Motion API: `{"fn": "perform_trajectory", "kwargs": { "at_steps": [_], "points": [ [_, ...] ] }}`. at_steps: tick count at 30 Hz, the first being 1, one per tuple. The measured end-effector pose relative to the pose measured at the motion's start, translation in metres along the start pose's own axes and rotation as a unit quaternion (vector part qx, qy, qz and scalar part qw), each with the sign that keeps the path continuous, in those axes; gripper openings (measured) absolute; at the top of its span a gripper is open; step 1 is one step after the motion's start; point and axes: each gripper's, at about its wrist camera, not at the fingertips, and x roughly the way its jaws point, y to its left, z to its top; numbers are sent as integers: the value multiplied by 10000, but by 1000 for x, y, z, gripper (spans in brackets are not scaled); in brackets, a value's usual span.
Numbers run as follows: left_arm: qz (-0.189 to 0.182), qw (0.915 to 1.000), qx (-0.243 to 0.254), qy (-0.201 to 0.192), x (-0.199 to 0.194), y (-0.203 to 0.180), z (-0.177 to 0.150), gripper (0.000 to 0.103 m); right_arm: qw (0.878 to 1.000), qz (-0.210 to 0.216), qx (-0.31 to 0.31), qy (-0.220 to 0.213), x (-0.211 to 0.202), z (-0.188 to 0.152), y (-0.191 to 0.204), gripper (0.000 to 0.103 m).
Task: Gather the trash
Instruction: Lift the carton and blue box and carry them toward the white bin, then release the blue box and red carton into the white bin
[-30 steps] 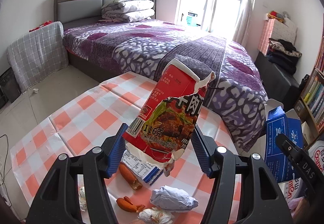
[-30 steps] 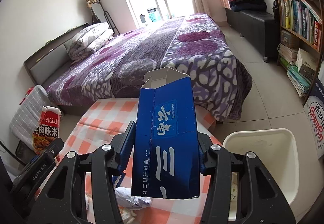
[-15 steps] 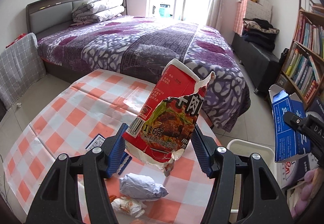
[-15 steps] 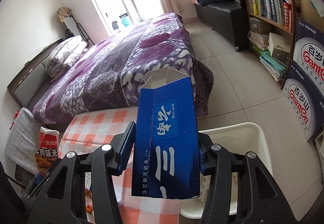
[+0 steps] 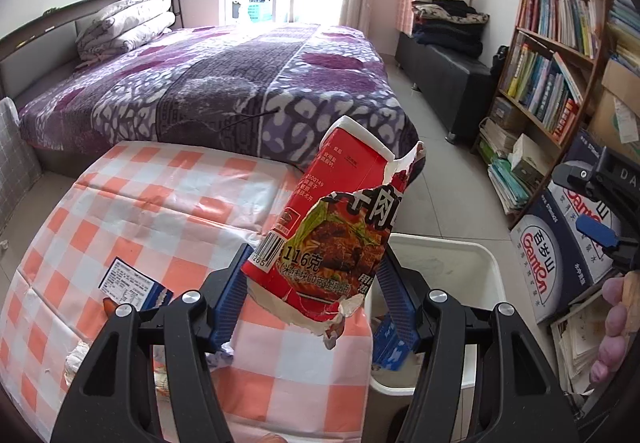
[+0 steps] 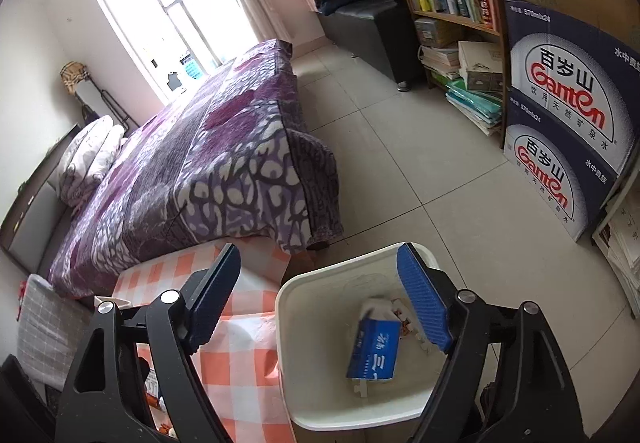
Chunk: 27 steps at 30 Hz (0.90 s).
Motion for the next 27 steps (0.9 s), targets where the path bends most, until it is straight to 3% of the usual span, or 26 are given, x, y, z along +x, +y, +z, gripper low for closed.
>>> {"fn": "perform_trajectory", "kwargs": {
  "at_steps": [11, 15, 17, 19, 27],
  "points": [
    [-647, 9959, 480, 405, 18, -60, -19, 62, 9982, -32, 595, 15, -5, 15, -49, 83],
    [-1232, 9894, 464, 613, 24, -71, -21, 63, 9979, -24, 644, 9, -7, 17, -55, 84],
    [-1606, 9834, 431, 733, 26, -76, -22, 67, 9977, -19, 674, -17, -8, 17, -57, 86],
    [-1748, 9813, 336, 734, 26, -76, -23, 79, 9976, -14, 688, -46, -10, 17, -58, 87],
    [-1399, 9868, 248, 772, 27, -64, -25, 80, 9982, -52, 588, -29, -8, 15, -54, 90]
  ]
}}
